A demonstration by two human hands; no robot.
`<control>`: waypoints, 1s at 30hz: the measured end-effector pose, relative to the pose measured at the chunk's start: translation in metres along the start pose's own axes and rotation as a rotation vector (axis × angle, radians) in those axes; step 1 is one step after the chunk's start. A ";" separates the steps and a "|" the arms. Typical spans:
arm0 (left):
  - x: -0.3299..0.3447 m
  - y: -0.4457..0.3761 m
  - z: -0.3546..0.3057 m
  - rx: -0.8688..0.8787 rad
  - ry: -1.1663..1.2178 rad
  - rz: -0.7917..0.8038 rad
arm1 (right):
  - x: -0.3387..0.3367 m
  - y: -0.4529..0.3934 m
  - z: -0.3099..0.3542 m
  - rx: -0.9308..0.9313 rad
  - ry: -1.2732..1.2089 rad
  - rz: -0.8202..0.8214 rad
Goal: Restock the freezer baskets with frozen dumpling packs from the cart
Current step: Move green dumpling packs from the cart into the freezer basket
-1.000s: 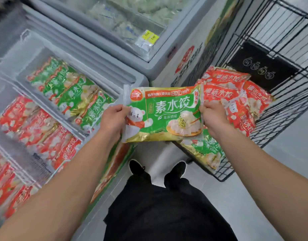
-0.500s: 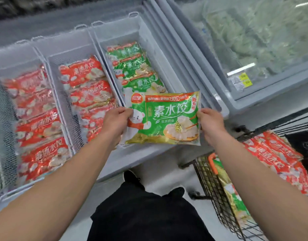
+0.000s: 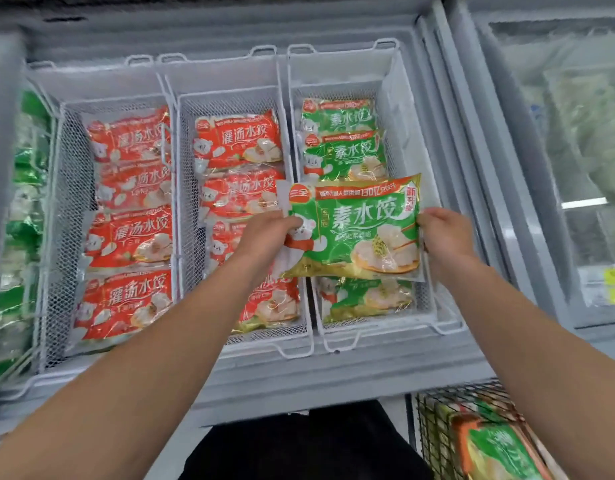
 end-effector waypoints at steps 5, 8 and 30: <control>0.011 -0.045 -0.027 -0.071 0.037 -0.052 | 0.036 -0.076 0.019 0.007 0.065 0.067; 0.022 -0.079 -0.045 -0.088 0.039 -0.065 | 0.054 -0.114 0.031 0.011 0.079 0.085; 0.076 -0.249 -0.097 -0.188 -0.108 0.029 | 0.164 -0.256 0.038 0.192 0.347 0.420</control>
Point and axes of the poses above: each hand's wrist, its own y-axis away from the middle knuckle, its own x-axis out of the palm, z = x × y, the point moved 6 cm from there along -y, towards the middle knuckle, and after that the axes turned 11 degrees about -y, right-handed, at the moved point
